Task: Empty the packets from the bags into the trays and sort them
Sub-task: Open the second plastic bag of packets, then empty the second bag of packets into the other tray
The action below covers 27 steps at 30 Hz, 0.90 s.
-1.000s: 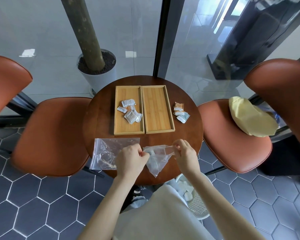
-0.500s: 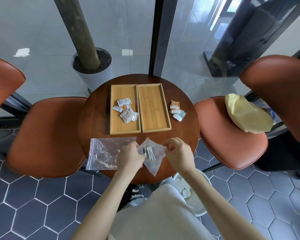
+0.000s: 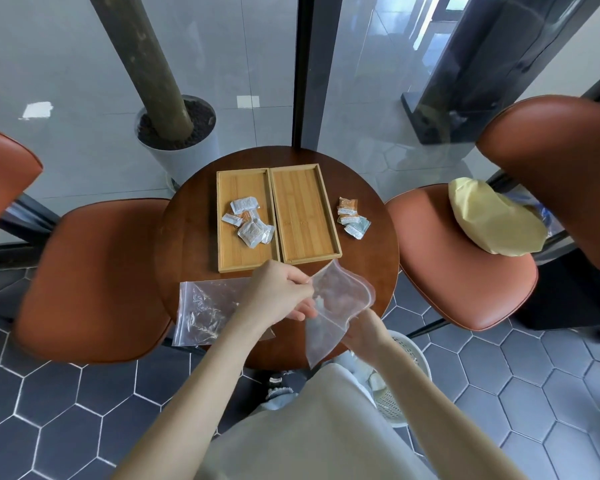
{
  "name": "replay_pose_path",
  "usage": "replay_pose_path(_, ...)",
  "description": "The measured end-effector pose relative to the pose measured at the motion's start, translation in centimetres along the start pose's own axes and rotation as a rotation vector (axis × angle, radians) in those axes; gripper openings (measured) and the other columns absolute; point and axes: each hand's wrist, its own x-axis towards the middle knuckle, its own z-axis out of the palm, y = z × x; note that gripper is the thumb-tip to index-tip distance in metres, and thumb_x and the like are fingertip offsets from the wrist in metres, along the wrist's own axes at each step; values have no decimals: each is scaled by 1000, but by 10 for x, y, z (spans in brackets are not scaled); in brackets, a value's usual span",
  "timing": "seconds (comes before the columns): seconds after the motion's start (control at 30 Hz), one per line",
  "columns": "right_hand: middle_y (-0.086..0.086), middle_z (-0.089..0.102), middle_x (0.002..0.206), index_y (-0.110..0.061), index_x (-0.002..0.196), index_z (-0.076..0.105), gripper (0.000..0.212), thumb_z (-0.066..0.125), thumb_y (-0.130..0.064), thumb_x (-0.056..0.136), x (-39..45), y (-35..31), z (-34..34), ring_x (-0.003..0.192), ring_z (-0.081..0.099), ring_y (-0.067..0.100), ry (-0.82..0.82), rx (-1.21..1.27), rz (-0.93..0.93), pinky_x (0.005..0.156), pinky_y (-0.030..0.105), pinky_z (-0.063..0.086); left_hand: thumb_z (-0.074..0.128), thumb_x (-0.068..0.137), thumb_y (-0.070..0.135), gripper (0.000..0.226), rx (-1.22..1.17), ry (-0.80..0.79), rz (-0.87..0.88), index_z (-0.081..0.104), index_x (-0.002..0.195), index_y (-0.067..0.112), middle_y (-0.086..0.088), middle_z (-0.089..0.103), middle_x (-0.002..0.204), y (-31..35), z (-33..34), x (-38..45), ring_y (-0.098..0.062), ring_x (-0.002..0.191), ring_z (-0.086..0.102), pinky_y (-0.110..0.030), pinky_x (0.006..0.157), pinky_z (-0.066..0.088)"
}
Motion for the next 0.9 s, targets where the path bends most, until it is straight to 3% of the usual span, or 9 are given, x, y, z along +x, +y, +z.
replay_pose_path(0.07,8,70,77,-7,95,63,27,44,-25,94,-1,2,8,68,66,17,-129,111,3,60,29,53,62,83,8,10,-41,-76,18,68,84,16,-12,74,74,10,-6,-2,-17,61,72,-25,55,58)
replay_pose_path(0.2,13,73,84,-9,102,69,32,57,-30,81,0,1,14,74,70,24,-194,332,105,79,39,48,61,82,5,16,-57,-137,27,68,87,18,-8,72,73,18,-18,6,-13,56,69,-20,49,53)
replay_pose_path(0.27,14,74,77,-5,101,66,29,44,-20,91,2,-1,12,66,72,23,-153,380,169,75,38,53,60,84,9,13,-89,-102,37,69,92,15,-6,71,73,16,-25,17,-11,55,66,-20,52,53)
replay_pose_path(0.37,7,65,57,-7,81,60,10,55,-14,86,12,-7,10,53,67,16,4,324,171,54,27,58,57,89,21,17,-195,-17,26,69,97,11,-3,70,72,10,-31,37,-8,52,62,-20,54,52)
replay_pose_path(0.47,4,66,50,-4,83,60,22,46,-16,95,24,-18,8,48,67,15,152,405,150,44,26,55,47,94,27,26,-377,52,-45,63,104,11,-5,67,72,2,-27,59,-9,55,63,-22,58,50)
replay_pose_path(0.6,13,66,89,3,117,54,29,48,-14,95,37,-37,12,75,65,27,319,504,156,40,31,55,37,96,26,31,-303,109,-110,59,114,13,-5,67,92,-25,-13,94,-19,89,65,-28,73,46)
replay_pose_path(0.73,15,60,105,1,118,54,29,51,-7,91,54,-63,23,71,60,26,487,500,158,32,27,49,39,96,22,39,124,110,-145,46,132,10,-9,48,140,-68,2,122,-25,132,40,-32,103,33)
replay_pose_path(0.83,14,62,121,0,119,55,31,53,-4,89,73,-75,28,96,64,28,595,484,163,74,33,59,37,95,26,54,457,18,-203,22,145,10,-10,16,157,-98,8,139,-25,144,14,-43,116,19)
replay_pose_path(0.9,9,65,108,-1,121,53,32,51,-3,89,85,-82,31,113,59,29,595,464,141,92,31,51,34,95,29,60,670,-59,-218,11,147,12,-9,1,158,-115,11,148,-25,146,1,-48,117,15)
